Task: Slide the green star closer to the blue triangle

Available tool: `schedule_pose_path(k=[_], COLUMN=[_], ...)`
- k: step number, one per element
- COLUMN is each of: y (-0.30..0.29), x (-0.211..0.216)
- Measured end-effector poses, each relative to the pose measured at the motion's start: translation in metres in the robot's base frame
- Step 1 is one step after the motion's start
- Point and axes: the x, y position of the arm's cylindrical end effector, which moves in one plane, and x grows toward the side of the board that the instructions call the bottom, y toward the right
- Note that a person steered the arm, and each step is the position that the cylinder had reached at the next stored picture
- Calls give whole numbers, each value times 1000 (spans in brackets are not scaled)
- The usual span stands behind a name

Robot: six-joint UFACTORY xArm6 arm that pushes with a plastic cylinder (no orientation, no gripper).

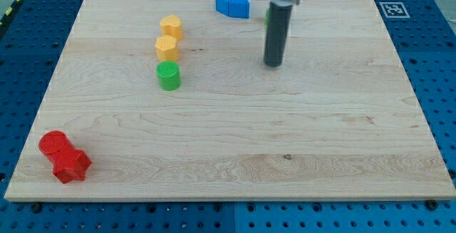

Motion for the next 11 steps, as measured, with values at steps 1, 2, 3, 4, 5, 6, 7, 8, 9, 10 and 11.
schedule_pose_path(k=[1,2,3,4,5,6,7,8,9,10,11], y=[8,8,8,33,79,85,56,36,35,23,7], x=[-54,-96,-98,-83,-94,-127,-157,-164,-152,-134,-128])
